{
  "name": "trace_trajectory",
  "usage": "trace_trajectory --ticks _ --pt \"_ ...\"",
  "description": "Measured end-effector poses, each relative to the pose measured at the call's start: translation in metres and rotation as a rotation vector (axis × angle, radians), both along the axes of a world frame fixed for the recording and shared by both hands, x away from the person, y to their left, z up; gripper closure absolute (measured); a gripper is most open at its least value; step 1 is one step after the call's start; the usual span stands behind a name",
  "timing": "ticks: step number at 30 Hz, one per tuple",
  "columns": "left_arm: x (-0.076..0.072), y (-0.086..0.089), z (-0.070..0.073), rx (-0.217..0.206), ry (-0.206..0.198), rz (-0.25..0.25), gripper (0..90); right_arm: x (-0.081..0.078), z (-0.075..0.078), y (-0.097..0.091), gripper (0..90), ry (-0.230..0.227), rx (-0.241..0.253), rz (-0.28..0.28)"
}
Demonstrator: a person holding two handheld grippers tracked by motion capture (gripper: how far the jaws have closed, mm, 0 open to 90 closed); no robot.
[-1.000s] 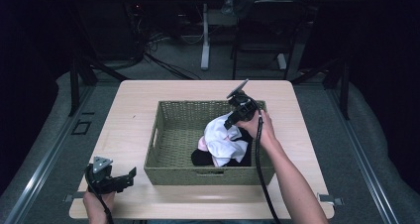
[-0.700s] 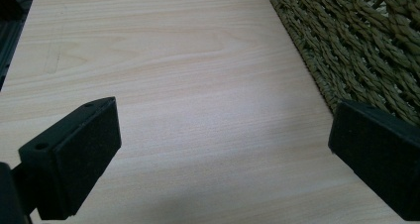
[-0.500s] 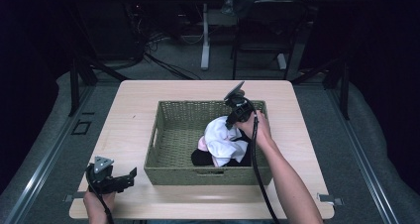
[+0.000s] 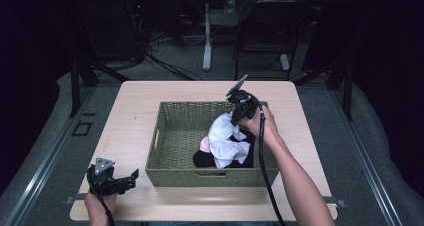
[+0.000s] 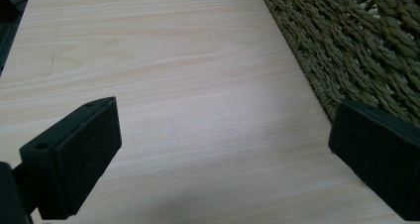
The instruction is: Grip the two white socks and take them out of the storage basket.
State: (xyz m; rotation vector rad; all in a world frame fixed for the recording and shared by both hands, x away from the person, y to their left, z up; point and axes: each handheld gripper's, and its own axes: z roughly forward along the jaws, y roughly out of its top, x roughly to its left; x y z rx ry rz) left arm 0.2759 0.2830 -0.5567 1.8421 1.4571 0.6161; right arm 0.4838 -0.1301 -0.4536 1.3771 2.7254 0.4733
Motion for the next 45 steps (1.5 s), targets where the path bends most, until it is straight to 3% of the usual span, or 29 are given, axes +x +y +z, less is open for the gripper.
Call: trace_trajectory --ticks 12,18,33,45 --pt "0.000 0.000 0.000 -0.002 0.004 -0.006 0.0 -0.002 0.038 -0.003 81.6 -0.016 -0.036 0.020" --pt "0.000 0.000 0.000 -0.006 -0.001 -0.006 0.0 0.000 0.047 -0.007 81.4 -0.004 -0.061 0.015" --pt "0.000 0.000 0.001 0.001 -0.005 -0.006 0.1 -0.001 0.069 -0.017 81.6 0.009 -0.065 0.003" --pt "0.000 -0.001 0.000 0.000 0.001 -0.009 0.1 -0.001 0.094 -0.026 81.6 -0.021 -0.059 -0.008"
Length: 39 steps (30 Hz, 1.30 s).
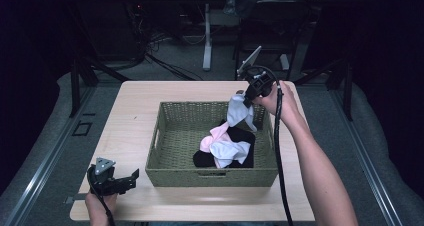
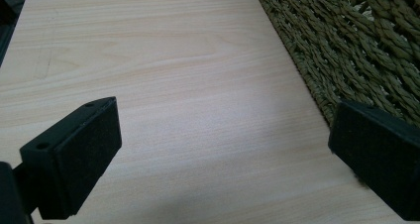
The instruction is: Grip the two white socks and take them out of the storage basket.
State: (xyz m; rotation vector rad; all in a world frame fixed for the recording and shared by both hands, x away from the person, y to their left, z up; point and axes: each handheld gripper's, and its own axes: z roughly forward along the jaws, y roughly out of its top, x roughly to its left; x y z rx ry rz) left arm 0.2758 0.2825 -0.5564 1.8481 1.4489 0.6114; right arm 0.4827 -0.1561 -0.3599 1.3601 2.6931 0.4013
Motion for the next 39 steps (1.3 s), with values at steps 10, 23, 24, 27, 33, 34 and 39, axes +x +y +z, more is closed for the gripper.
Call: trace_trajectory --ticks 10,23,24,27,33,34,39 --pt "0.000 0.001 -0.001 -0.017 -0.021 0.005 0.1 -0.001 0.020 -0.004 81.6 -0.027 0.002 -0.013" --pt "0.000 0.001 -0.001 -0.015 -0.011 0.003 0.1 -0.005 0.044 -0.015 81.6 -0.067 0.004 -0.029" --pt "0.000 0.001 -0.001 -0.016 -0.011 0.002 0.1 -0.006 0.046 -0.018 81.6 -0.073 0.012 -0.033" --pt "0.000 0.001 -0.001 -0.016 -0.012 0.004 0.2 -0.008 0.049 -0.025 81.6 -0.079 0.007 -0.043" --pt "0.000 0.000 -0.001 -0.015 -0.013 0.003 0.2 -0.013 0.057 -0.046 81.6 -0.096 0.012 -0.075" --pt "0.000 0.000 -0.001 -0.013 -0.011 0.003 0.2 -0.014 0.059 -0.050 81.6 -0.095 0.009 -0.076" --pt "0.000 0.000 -0.001 -0.013 -0.010 0.003 0.2 -0.018 0.064 -0.068 81.6 -0.109 0.015 -0.109"
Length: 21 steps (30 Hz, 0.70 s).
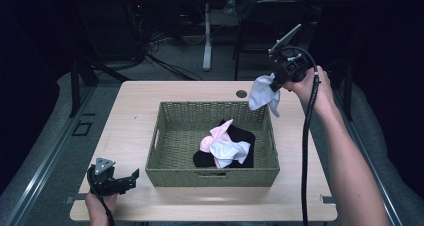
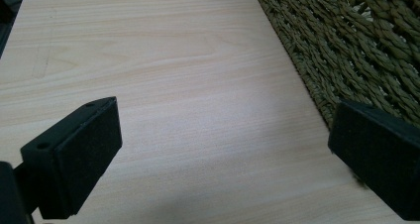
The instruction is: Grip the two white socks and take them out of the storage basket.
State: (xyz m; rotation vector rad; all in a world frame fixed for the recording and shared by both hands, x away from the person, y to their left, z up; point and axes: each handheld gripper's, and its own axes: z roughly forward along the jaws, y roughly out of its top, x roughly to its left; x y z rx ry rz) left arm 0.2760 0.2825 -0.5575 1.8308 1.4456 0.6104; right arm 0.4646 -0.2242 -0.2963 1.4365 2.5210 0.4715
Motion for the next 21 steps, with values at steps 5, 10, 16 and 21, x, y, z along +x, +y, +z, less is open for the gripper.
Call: trace_trajectory --ticks 5,10,16,21 --pt "0.000 0.000 0.000 0.000 -0.001 0.001 0.2 -0.005 0.004 -0.024 81.6 -0.015 0.013 -0.045" --pt "0.000 0.000 0.000 0.002 0.004 0.000 0.2 -0.010 0.004 -0.049 81.6 -0.025 0.009 -0.096" --pt "0.001 -0.001 0.000 0.008 0.003 -0.001 0.3 -0.013 -0.008 -0.071 81.6 -0.029 -0.002 -0.152" --pt "0.000 0.000 0.001 0.010 0.011 -0.001 0.3 -0.011 -0.029 -0.083 81.6 -0.001 -0.011 -0.184"
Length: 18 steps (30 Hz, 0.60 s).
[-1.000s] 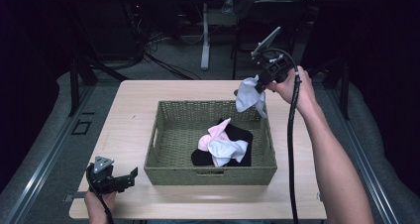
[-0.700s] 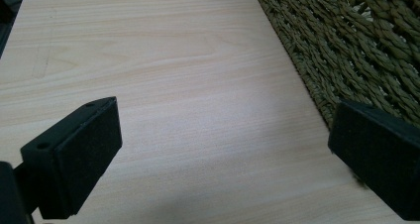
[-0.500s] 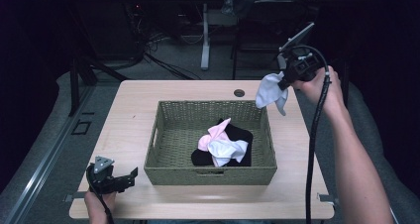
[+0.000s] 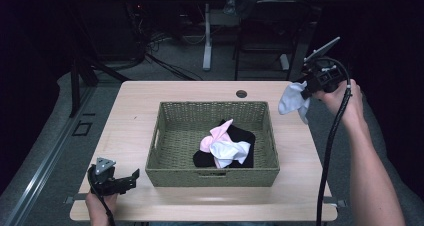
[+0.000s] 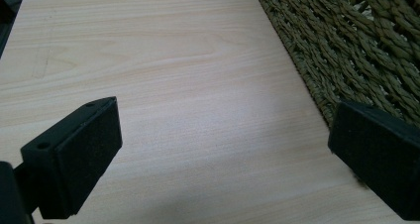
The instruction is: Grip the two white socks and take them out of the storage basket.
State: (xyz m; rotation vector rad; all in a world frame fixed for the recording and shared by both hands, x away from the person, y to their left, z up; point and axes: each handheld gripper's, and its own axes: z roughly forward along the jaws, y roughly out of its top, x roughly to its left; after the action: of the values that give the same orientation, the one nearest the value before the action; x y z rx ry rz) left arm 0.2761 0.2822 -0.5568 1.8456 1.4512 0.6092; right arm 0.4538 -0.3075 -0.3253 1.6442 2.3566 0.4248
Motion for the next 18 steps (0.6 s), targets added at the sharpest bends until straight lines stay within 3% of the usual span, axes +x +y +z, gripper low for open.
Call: trace_trajectory --ticks 18 --pt "0.000 0.000 -0.001 0.000 -0.003 0.000 0.3 0.010 -0.087 -0.016 81.4 0.086 0.003 -0.052"
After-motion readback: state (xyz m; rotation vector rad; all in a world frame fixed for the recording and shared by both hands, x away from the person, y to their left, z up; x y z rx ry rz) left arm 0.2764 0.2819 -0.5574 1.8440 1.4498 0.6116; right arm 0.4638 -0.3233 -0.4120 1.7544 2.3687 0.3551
